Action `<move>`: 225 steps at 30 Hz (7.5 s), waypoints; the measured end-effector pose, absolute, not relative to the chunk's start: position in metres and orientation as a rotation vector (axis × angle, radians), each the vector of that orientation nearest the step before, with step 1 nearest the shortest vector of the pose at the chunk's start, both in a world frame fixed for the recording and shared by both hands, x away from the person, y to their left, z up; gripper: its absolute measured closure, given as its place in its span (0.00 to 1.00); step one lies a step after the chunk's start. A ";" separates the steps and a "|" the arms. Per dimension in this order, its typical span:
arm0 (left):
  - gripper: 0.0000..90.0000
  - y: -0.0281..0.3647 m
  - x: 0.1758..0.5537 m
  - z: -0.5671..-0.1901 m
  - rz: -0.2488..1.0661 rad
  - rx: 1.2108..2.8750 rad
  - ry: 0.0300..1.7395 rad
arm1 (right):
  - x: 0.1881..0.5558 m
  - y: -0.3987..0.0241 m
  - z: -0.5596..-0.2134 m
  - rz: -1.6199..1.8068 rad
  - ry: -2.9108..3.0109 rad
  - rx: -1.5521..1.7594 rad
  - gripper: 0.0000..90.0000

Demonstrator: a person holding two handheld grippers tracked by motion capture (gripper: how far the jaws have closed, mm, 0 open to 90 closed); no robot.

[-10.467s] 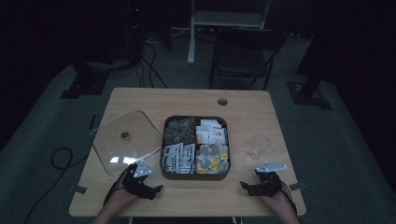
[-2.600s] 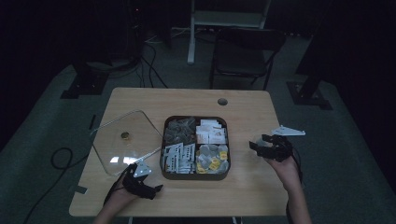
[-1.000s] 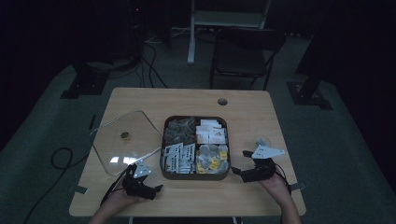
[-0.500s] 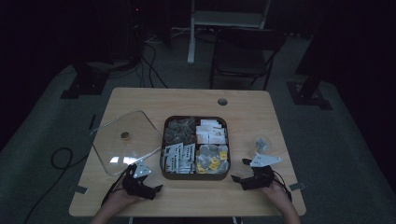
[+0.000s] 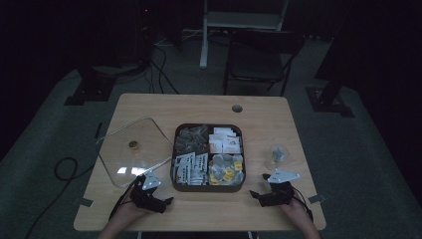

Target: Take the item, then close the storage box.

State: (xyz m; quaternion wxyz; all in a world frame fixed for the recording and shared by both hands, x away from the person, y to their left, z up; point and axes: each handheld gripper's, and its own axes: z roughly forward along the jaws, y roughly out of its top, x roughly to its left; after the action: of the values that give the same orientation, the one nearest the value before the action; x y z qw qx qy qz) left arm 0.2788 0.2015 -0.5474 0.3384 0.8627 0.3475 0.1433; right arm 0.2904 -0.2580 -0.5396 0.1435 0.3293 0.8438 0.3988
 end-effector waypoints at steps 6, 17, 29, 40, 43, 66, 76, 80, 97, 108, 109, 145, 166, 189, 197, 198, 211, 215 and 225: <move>0.01 0.202 0.279 -0.547 0.374 2.249 0.904 | 0.291 -0.258 -0.546 1.100 2.437 0.945 0.16; 0.01 0.202 0.279 -0.547 0.374 2.249 0.904 | 0.293 -0.256 -0.550 1.060 2.452 0.957 0.16; 0.01 0.202 0.279 -0.547 0.374 2.249 0.904 | 0.294 -0.256 -0.550 1.060 2.463 0.973 0.14; 0.01 0.203 0.278 -0.547 0.371 2.251 0.896 | 0.294 -0.256 -0.550 1.060 2.463 0.973 0.14; 0.01 0.203 0.278 -0.546 0.369 2.261 0.902 | 0.294 -0.256 -0.550 1.060 2.464 0.973 0.14; 0.01 0.217 0.284 -0.526 0.419 2.197 0.930 | 0.294 -0.256 -0.550 1.060 2.464 0.973 0.14; 0.01 0.236 0.296 -0.508 0.548 2.082 1.019 | 0.294 -0.256 -0.550 1.060 2.463 0.973 0.14; 0.01 0.243 0.302 -0.505 0.574 2.052 1.043 | 0.294 -0.256 -0.550 1.061 2.463 0.972 0.14; 0.01 0.265 0.332 -0.501 0.668 1.915 1.155 | 0.294 -0.256 -0.550 1.061 2.463 0.972 0.14; 0.02 0.280 0.353 -0.508 0.714 1.811 1.250 | 0.294 -0.256 -0.550 1.060 2.463 0.972 0.14; 0.02 0.281 0.356 -0.509 0.714 1.809 1.259 | 0.294 -0.256 -0.550 1.060 2.463 0.972 0.14; 0.45 0.285 0.409 -0.535 0.715 1.874 1.430 | 0.294 -0.256 -0.550 1.061 2.464 0.972 0.15; 0.67 0.285 0.412 -0.534 0.720 1.843 1.541 | 0.294 -0.256 -0.550 1.062 2.465 0.971 0.15; 0.67 0.296 0.397 -0.475 0.724 1.753 1.487 | 0.294 -0.256 -0.550 1.062 2.465 0.970 0.15; 0.67 0.292 0.393 -0.452 0.746 1.742 1.429 | 0.294 -0.256 -0.550 1.062 2.465 0.970 0.15; 0.67 0.291 0.393 -0.450 0.749 1.742 1.425 | 0.294 -0.256 -0.550 1.062 2.465 0.971 0.15; 0.67 0.279 0.389 -0.430 0.744 1.741 1.353 | 0.294 -0.256 -0.550 1.062 2.465 0.971 0.15; 0.67 0.269 0.387 -0.423 0.729 1.748 1.304 | 0.294 -0.256 -0.550 1.062 2.465 0.971 0.15; 0.67 0.244 0.381 -0.409 0.688 1.770 1.183 | 0.294 -0.256 -0.550 1.062 2.465 0.971 0.15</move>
State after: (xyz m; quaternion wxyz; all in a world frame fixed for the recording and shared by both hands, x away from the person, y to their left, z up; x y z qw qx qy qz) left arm 0.3811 0.2439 -0.4085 0.4371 0.7115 0.4756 0.2766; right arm 0.2937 -0.2561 -0.5502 0.1432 0.3367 0.8547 0.3682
